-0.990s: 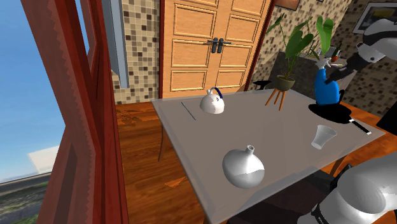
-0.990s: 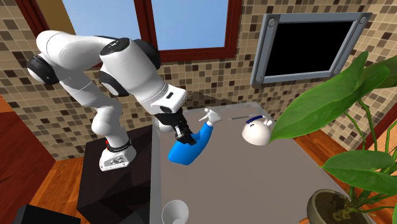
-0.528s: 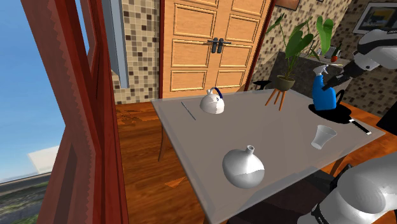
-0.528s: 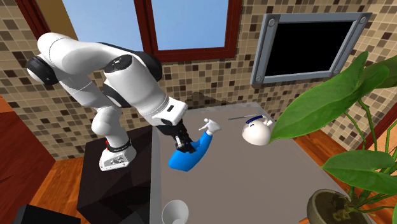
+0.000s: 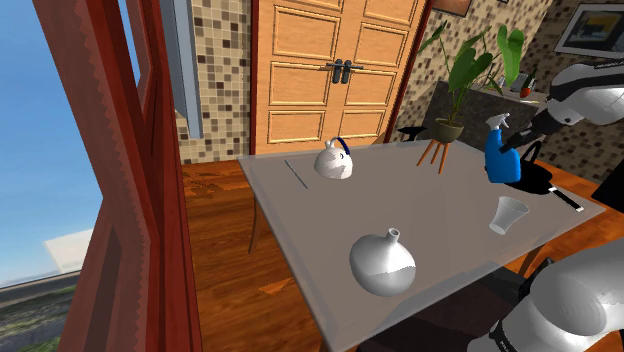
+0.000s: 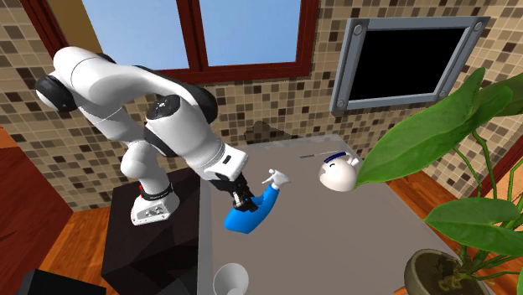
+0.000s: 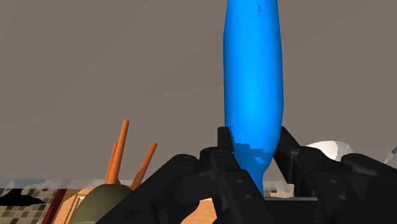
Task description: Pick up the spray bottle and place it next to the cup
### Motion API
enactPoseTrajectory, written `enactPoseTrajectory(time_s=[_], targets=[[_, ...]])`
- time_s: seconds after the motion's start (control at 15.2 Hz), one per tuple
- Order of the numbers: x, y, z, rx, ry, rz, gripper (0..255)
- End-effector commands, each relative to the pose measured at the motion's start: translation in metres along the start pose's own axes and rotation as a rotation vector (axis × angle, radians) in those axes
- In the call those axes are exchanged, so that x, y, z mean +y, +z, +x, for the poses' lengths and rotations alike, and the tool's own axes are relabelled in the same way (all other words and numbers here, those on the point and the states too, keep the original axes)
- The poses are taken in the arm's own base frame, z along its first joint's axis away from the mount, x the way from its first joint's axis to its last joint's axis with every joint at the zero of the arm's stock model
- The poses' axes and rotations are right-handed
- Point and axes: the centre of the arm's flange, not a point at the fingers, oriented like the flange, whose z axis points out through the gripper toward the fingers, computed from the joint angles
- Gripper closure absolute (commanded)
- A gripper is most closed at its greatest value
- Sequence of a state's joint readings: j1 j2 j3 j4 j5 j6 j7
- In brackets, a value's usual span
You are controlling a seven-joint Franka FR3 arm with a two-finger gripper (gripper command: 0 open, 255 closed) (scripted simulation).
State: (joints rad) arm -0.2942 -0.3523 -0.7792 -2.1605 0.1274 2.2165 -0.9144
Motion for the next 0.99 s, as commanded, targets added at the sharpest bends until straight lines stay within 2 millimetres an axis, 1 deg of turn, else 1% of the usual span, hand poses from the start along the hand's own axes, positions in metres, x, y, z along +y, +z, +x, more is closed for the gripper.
enactPoseTrajectory(time_s=[0.0, 0.92], targets=[[0.000, 0.009, -0.005, 0.000, 0.000, 0.000, 255], [0.000, 0.075, -0.038, 0.000, 0.000, 0.000, 255]])
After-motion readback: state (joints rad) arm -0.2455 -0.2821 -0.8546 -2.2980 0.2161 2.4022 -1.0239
